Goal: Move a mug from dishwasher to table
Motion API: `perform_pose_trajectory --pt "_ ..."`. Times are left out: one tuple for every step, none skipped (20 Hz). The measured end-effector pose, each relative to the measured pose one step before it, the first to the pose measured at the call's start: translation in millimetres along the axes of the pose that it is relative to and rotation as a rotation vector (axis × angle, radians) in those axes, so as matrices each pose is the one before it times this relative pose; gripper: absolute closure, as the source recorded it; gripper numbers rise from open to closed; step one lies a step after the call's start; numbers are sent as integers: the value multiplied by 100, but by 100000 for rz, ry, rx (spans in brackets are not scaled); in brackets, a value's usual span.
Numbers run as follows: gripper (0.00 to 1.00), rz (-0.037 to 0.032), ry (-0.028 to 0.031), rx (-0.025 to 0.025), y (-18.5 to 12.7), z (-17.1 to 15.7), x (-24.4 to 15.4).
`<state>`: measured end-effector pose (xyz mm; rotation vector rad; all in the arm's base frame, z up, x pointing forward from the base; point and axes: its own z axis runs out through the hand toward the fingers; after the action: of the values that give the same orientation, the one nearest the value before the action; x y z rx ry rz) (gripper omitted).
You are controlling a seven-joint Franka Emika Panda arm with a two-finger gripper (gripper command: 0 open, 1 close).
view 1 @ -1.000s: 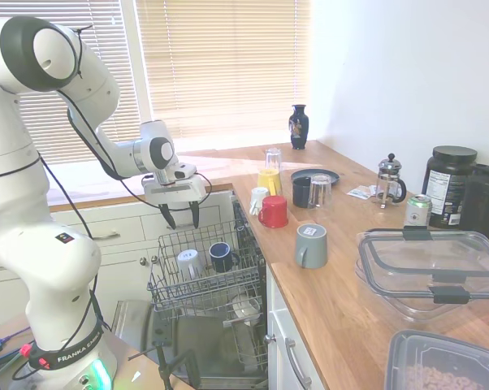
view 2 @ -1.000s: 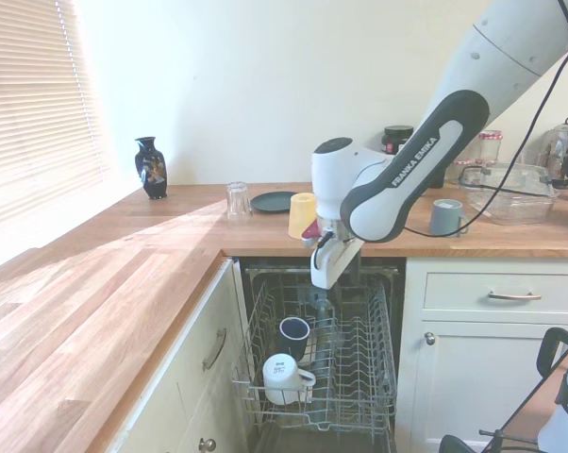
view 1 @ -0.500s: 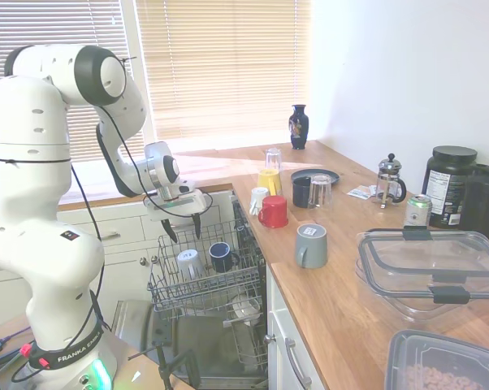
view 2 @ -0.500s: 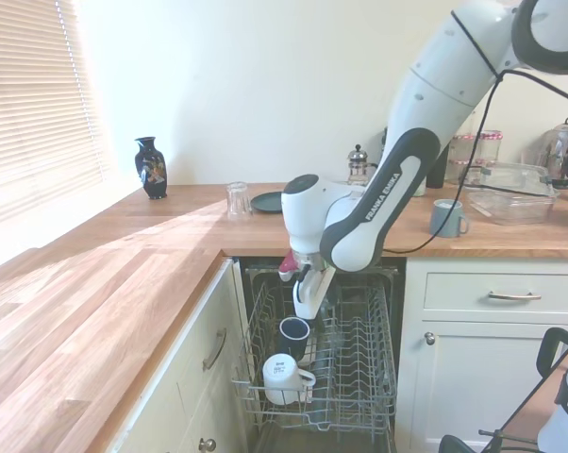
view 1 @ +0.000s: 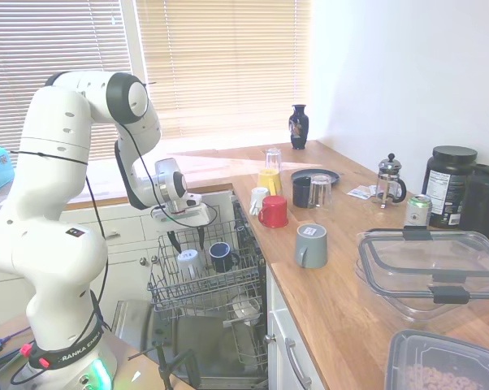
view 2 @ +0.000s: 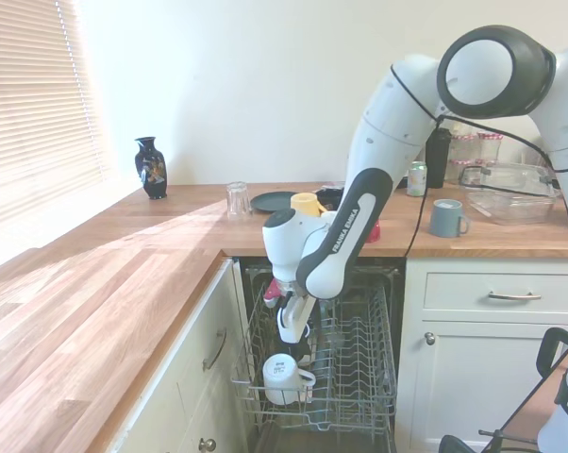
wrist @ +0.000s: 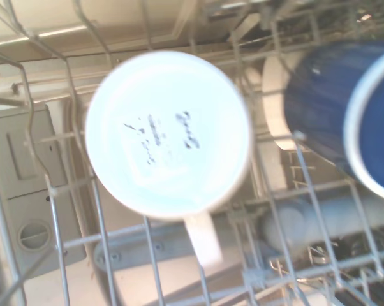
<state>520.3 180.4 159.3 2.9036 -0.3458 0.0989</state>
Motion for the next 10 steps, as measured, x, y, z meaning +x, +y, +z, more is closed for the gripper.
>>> perform_pose_trajectory --pt "0 -405 -98 -288 -401 631 122" --pt "0 -361 -169 -213 -349 713 79" --pt "0 -299 -350 -478 -237 859 27" --pt "0 -434 -531 -519 -230 951 -135" --pt "0 -512 -428 -442 -243 948 -193" --pt "0 -601 -525 -694 -243 927 -251" --pt "0 -699 -284 -448 -347 793 -259" --pt "0 -661 -199 -328 -340 705 -258" --pt "0 -633 -219 -242 -329 568 -257" --pt "0 -472 12 -103 -343 460 -129"
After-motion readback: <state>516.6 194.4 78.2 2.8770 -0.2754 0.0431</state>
